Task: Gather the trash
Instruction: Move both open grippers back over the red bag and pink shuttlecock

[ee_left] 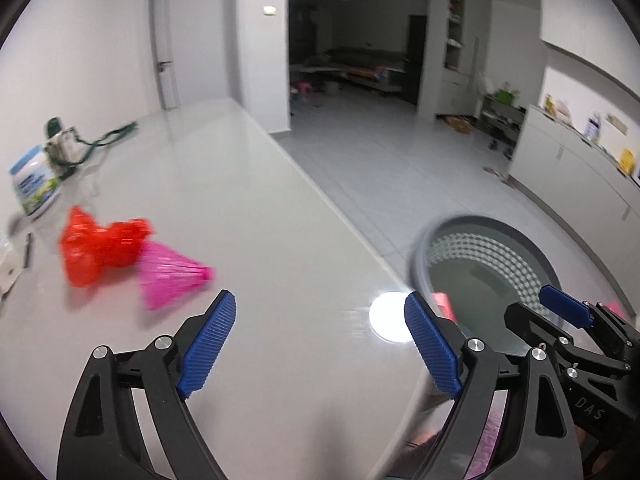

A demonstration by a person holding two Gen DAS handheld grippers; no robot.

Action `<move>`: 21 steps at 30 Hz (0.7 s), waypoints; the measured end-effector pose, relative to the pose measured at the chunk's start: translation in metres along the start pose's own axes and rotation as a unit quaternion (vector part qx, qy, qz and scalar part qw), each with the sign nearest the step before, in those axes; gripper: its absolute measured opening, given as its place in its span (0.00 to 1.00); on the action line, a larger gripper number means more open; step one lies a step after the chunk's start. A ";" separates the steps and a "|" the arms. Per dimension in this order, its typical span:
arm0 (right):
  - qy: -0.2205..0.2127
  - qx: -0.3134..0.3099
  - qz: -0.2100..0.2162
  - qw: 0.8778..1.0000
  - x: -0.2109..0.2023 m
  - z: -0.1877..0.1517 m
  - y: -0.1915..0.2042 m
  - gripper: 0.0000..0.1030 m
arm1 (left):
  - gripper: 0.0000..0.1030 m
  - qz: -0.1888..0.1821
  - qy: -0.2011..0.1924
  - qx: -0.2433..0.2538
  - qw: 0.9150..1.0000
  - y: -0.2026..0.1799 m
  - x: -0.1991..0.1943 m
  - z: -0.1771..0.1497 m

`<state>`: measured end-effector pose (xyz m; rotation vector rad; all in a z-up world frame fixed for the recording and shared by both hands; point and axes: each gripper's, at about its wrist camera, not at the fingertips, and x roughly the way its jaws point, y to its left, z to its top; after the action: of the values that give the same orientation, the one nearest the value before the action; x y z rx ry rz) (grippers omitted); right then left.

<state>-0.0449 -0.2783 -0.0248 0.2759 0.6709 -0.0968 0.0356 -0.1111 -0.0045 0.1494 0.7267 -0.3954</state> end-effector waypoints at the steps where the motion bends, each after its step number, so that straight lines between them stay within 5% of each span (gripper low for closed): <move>1: -0.001 -0.007 0.007 1.000 0.002 0.003 0.009 0.63 | 0.83 0.008 -0.005 -0.005 1.000 0.009 -0.004 0.001; 13: -0.019 -0.099 0.070 0.992 0.016 0.043 0.110 0.64 | 0.84 0.113 -0.068 -0.070 0.989 0.116 -0.059 0.018; 21: -0.038 -0.140 0.099 0.984 0.019 0.077 0.166 0.65 | 0.84 0.150 -0.094 -0.086 0.980 0.161 -0.086 0.032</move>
<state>0.0450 -0.1411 0.0575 0.0669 0.5697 0.1765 0.0624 0.0537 0.0766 0.0565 0.5380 -0.0556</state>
